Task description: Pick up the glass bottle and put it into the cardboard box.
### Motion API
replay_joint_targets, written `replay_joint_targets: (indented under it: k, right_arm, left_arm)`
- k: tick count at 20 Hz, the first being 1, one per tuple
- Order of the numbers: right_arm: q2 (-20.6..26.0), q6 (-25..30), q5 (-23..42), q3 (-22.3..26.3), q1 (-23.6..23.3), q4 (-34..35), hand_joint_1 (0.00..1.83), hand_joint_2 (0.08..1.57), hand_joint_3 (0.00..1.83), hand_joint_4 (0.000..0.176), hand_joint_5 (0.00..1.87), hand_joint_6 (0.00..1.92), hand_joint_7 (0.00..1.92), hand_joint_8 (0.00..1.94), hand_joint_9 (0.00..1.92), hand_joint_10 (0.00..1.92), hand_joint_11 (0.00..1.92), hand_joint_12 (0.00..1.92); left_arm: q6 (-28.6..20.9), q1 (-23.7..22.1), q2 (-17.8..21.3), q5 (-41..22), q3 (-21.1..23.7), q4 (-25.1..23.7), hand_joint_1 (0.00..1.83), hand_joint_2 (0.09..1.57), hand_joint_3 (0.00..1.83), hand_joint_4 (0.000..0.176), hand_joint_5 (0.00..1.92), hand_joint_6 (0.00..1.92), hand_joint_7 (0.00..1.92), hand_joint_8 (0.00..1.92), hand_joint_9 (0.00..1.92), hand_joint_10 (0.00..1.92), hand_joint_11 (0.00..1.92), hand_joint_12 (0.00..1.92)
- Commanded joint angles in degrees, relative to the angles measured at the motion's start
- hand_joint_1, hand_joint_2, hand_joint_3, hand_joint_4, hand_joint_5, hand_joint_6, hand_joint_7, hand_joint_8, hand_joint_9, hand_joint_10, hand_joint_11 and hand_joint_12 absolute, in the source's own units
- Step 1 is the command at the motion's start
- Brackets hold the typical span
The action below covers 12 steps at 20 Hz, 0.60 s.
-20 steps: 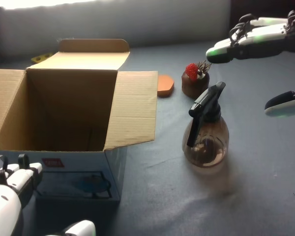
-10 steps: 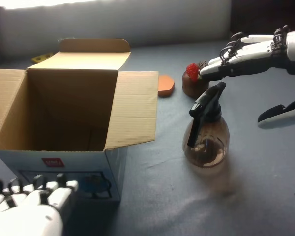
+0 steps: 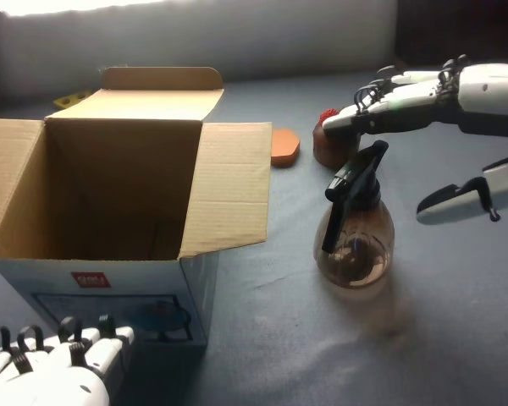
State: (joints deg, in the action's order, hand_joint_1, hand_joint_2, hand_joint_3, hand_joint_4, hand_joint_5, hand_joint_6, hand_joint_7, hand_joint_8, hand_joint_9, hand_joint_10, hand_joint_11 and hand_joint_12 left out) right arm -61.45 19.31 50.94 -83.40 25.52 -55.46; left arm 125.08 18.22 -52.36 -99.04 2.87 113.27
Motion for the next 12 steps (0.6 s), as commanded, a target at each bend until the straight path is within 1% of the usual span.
replay_joint_targets:
  k: [1, 4, 7, 8, 10, 12]
  right_arm:
    - [-0.2, 0.6, 4.0, -0.4, -0.9, 4.4, 0.97, 1.11, 0.00, 0.000, 0.21, 0.00, 0.28, 0.00, 0.24, 0.01, 0.00, 0.65]
    - [-1.7, 1.2, 3.3, -1.6, -1.2, 4.6, 0.95, 1.13, 0.00, 0.000, 0.21, 0.00, 0.25, 0.00, 0.22, 0.00, 0.00, 0.53]
    - [-3.1, 1.7, 2.7, -2.2, -1.1, 4.6, 0.95, 1.13, 0.00, 0.000, 0.20, 0.00, 0.25, 0.00, 0.21, 0.00, 0.00, 0.48]
    - [-3.4, 1.9, 2.7, -2.3, -1.2, 4.6, 0.95, 1.13, 0.00, 0.000, 0.20, 0.00, 0.25, 0.00, 0.21, 0.00, 0.00, 0.48]
    - [-4.1, 3.0, 2.0, -2.6, -1.2, 4.6, 0.95, 1.13, 0.00, 0.000, 0.18, 0.00, 0.23, 0.00, 0.18, 0.00, 0.00, 0.41]
    - [-4.6, 3.7, 1.8, -2.9, -1.2, 4.6, 0.96, 1.13, 0.00, 0.000, 0.17, 0.00, 0.22, 0.00, 0.18, 0.00, 0.00, 0.41]
  left_arm:
    - [-1.0, 0.4, -0.4, -2.0, 0.1, -6.0, 0.08, 1.26, 0.00, 0.000, 0.12, 0.01, 0.12, 0.01, 0.09, 0.01, 0.00, 0.19]
    - [-3.4, 3.5, -1.5, -2.0, -0.1, -8.9, 0.07, 1.26, 0.00, 0.000, 0.12, 0.01, 0.12, 0.01, 0.09, 0.01, 0.00, 0.19]
    - [-5.8, 7.7, -3.3, -2.0, -0.3, -12.7, 0.08, 1.26, 0.00, 0.000, 0.12, 0.01, 0.12, 0.00, 0.09, 0.01, 0.00, 0.19]
    - [-6.3, 8.8, -3.7, -2.0, -0.4, -14.0, 0.09, 1.26, 0.00, 0.000, 0.12, 0.01, 0.12, 0.00, 0.09, 0.00, 0.00, 0.20]
    - [-6.5, 10.7, -4.4, -2.0, -0.6, -16.1, 0.09, 1.26, 0.00, 0.000, 0.12, 0.01, 0.12, 0.00, 0.09, 0.00, 0.00, 0.21]
    - [-6.8, 12.3, -4.6, -2.0, -0.8, -17.8, 0.09, 1.26, 0.00, 0.000, 0.12, 0.01, 0.12, 0.00, 0.09, 0.00, 0.00, 0.21]
